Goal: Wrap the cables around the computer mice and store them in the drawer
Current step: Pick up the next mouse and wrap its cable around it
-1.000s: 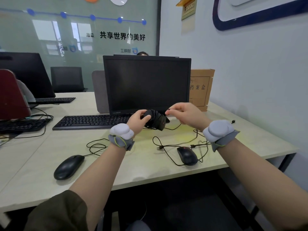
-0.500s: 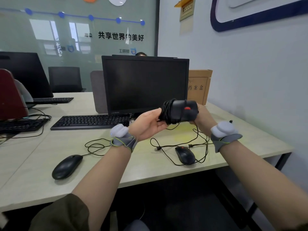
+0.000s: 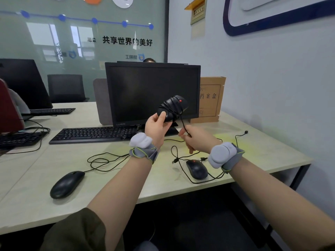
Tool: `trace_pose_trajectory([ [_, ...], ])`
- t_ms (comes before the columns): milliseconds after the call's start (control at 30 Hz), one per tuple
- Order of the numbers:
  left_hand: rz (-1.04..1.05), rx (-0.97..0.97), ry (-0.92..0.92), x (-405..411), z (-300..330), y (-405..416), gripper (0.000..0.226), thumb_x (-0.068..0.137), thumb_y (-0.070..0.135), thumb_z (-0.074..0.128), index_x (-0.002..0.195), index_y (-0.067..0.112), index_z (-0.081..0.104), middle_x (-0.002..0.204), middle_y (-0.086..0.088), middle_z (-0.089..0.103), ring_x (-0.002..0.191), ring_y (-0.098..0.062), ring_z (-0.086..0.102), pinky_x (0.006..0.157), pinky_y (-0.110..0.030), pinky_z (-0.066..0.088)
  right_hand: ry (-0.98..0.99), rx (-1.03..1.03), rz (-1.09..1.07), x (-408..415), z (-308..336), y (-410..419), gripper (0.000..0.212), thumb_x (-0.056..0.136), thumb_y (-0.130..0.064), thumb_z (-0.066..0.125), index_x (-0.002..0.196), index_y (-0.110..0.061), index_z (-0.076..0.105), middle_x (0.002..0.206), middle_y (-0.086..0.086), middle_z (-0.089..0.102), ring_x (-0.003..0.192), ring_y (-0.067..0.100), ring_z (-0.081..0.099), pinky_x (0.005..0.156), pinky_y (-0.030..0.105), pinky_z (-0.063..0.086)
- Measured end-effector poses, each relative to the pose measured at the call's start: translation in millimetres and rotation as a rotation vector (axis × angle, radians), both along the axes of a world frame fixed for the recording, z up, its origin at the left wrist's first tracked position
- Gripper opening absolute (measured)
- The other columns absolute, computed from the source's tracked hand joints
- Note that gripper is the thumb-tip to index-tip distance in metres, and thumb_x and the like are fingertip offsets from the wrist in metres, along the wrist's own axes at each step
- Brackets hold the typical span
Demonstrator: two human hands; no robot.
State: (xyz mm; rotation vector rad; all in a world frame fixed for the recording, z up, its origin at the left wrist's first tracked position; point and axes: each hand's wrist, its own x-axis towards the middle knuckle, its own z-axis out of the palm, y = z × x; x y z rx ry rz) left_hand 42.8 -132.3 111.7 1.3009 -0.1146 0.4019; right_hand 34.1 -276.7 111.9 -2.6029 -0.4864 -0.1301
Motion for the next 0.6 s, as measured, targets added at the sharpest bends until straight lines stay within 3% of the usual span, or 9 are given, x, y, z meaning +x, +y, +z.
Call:
trace_pose_trajectory([
  [67,0.076,0.006,0.016,4.0,0.8,2.5,0.028,0.094,0.008,0.049,0.11,-0.015,0.053,0.1,-0.02,0.058,0.08,-0.017,0.059,0.059,-0.006,0.049,0.018,-0.016,0.022,-2.6,3.0,2.7,0.017,0.095,-0.026,0.039,0.103,-0.025,0.054,0.057,-0.006,0.064,0.058,0.005,0.061,0.065,0.03,0.052],
  [100,0.087,0.004,0.026,6.5,1.5,4.6,0.033,0.095,0.009,0.048,0.116,-0.015,0.05,0.104,-0.022,0.058,0.089,-0.02,0.059,0.064,-0.008,0.051,0.015,-0.007,0.03,-4.4,5.2,4.0,0.019,0.095,-0.026,0.039,0.103,-0.024,0.056,0.057,-0.006,0.065,0.059,0.005,0.06,0.065,0.028,0.051],
  [200,0.1,0.089,0.063,12.2,1.6,8.7,0.036,0.094,0.013,0.049,0.125,-0.005,0.047,0.121,-0.023,0.057,0.105,-0.023,0.055,0.094,-0.036,0.051,-0.101,-0.008,0.0,-8.1,13.7,6.3,0.023,0.094,-0.028,0.042,0.093,-0.019,0.064,0.055,-0.004,0.065,0.055,0.004,0.061,0.063,0.029,0.05],
  [267,0.093,0.265,0.071,12.4,0.7,12.7,0.037,0.093,0.016,0.05,0.127,0.002,0.046,0.124,-0.02,0.057,0.108,-0.025,0.056,0.1,-0.045,0.046,-0.197,-0.029,-0.034,-9.8,19.1,7.0,0.028,0.092,-0.032,0.046,0.087,-0.013,0.066,0.056,0.0,0.067,0.055,0.008,0.063,0.062,0.031,0.053],
  [400,-0.046,0.516,0.029,10.8,1.3,20.7,0.039,0.094,0.016,0.05,0.132,0.008,0.045,0.125,-0.015,0.058,0.115,-0.025,0.056,0.102,-0.043,0.045,-0.226,0.004,-0.062,-8.5,28.0,1.7,0.021,0.09,-0.036,0.05,0.083,-0.023,0.065,0.055,-0.004,0.067,0.061,0.007,0.064,0.069,0.034,0.055],
  [600,-0.267,0.513,0.077,6.0,8.0,32.0,0.037,0.095,0.01,0.046,0.132,0.006,0.046,0.122,-0.015,0.058,0.109,-0.02,0.056,0.103,-0.038,0.045,-0.263,0.19,-0.047,-0.1,32.1,-3.9,0.018,0.081,-0.037,0.066,0.075,-0.026,0.054,0.056,-0.007,0.061,0.047,0.007,0.056,0.06,0.031,0.053],
])
